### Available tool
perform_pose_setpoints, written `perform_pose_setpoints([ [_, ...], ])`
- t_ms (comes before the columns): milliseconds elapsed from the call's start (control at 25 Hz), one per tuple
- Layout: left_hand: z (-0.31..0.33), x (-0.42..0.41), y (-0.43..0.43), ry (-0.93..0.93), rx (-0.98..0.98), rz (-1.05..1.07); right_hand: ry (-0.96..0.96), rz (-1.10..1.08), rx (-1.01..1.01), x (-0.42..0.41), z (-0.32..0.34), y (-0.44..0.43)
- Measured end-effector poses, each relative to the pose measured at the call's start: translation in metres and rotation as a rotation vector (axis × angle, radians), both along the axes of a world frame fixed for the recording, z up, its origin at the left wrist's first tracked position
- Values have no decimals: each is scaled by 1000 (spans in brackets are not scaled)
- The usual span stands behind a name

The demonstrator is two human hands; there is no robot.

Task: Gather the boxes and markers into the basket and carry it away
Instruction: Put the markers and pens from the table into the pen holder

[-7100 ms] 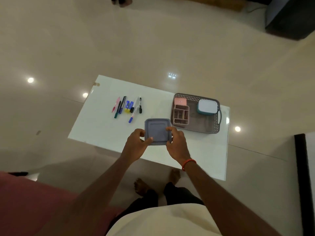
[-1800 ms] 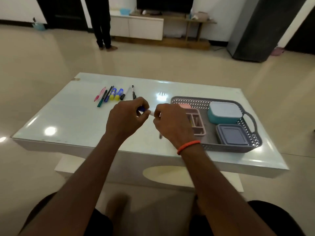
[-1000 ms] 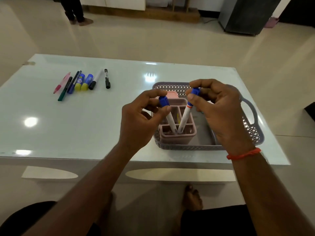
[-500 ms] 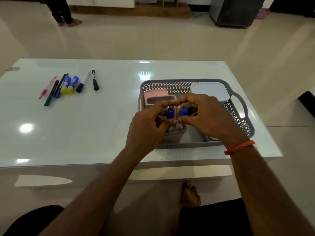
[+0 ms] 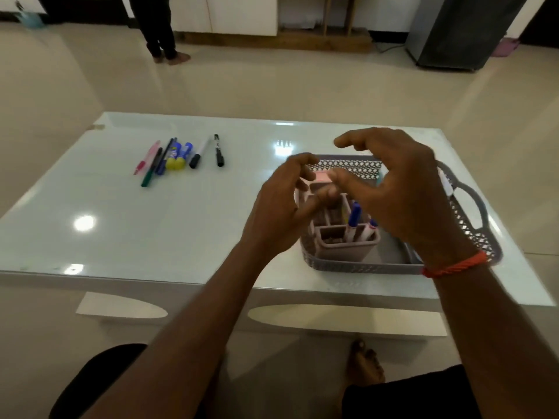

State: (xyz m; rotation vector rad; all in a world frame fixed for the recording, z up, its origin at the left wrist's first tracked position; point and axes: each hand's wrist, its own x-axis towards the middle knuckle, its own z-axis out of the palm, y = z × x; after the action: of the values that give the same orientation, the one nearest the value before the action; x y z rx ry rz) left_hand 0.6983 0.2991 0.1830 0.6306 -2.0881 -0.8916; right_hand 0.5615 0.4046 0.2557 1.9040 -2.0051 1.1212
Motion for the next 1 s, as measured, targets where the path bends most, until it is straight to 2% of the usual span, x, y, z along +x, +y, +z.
perform_pose_setpoints([
  [120, -3, 37, -38, -7, -28, 87, -19, 105, 31, 55, -8, -38],
  [200, -17, 62, -65, -163, -35, 194, -56, 105, 119, 86, -29, -68],
  [280, -35, 82, -91, -372, -13, 329, -267, 34, 175, 109, -59, -96],
  [360, -50, 96, -120, -495, 79, 403, -516, -24, 272, 124, -90, -123],
  [400, -56, 101, -137, -530, 109, 417, -518, -41, 379, 131, -106, -139],
  [480, -68, 103, -165, -578, 115, 416, -298, -80, 601, 136, -132, -169],
  [560, -81, 100, -182, -612, 113, 420, -92, -119, 639, 137, -141, -200],
  [640, -94, 96, -192, -658, 73, 470, 30, -93, 654, 137, -142, -230],
  [760, -102, 95, -206, -736, -51, 528, 75, -19, 766, 125, -137, -271],
  [880, -100, 95, -209, -817, -60, 483, 104, 38, 901, 107, -128, -294],
  [1000, -95, 91, -208, -899, -59, 469, 211, 74, 1011, 97, -126, -298],
])
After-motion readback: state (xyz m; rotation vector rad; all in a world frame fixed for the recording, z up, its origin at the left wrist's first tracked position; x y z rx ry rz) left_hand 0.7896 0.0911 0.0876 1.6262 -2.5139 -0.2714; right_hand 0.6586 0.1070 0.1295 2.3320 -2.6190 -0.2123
